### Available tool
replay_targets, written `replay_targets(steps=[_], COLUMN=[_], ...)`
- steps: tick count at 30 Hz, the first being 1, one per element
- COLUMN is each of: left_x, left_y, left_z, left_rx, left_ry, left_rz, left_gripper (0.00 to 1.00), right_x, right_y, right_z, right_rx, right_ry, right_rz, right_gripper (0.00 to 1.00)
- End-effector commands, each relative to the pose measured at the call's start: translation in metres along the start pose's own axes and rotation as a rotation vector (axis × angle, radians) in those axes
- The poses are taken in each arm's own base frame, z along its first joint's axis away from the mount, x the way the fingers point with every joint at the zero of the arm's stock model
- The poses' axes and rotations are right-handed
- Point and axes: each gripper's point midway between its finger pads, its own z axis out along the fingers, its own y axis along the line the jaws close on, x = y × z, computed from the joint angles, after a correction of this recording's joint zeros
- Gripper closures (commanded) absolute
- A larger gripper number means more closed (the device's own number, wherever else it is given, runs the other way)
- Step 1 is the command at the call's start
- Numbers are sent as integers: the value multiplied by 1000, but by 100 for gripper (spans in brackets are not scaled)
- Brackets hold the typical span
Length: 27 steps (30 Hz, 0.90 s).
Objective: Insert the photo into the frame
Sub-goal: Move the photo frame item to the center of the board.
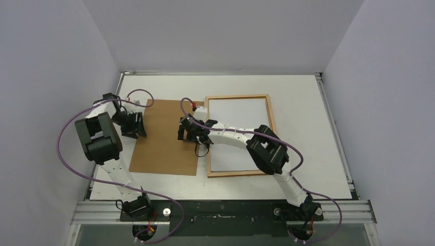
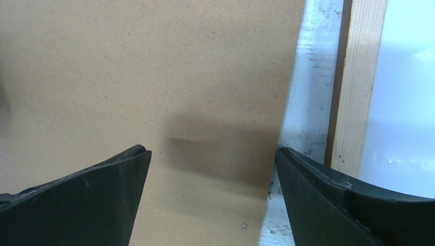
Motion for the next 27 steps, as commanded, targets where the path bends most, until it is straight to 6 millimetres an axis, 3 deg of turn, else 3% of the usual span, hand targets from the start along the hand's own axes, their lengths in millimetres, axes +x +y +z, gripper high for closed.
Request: replay_targets(steps=[1, 8, 11, 16, 27], left_x=[6, 15, 21, 25, 36], left_y=[-15, -16, -16, -12, -11], left_z=[16, 29, 32, 35, 48], left_rx=[93, 98, 96, 80, 90], left_ry=[17, 47, 59, 65, 89], left_rz=[-35, -45, -42, -50, -74], left_gripper=[52, 77, 95, 98, 100], right_x=[-1, -2, 0, -1, -30], right_y=[18, 29, 38, 51, 90], right_z=[5, 0, -2, -8, -44], right_rx=[-68, -120, -156, -209, -382], right_ry=[-6, 3, 8, 26, 6], right_rz=[51, 86, 93, 109, 178], right_gripper=[3, 3, 3, 4, 4])
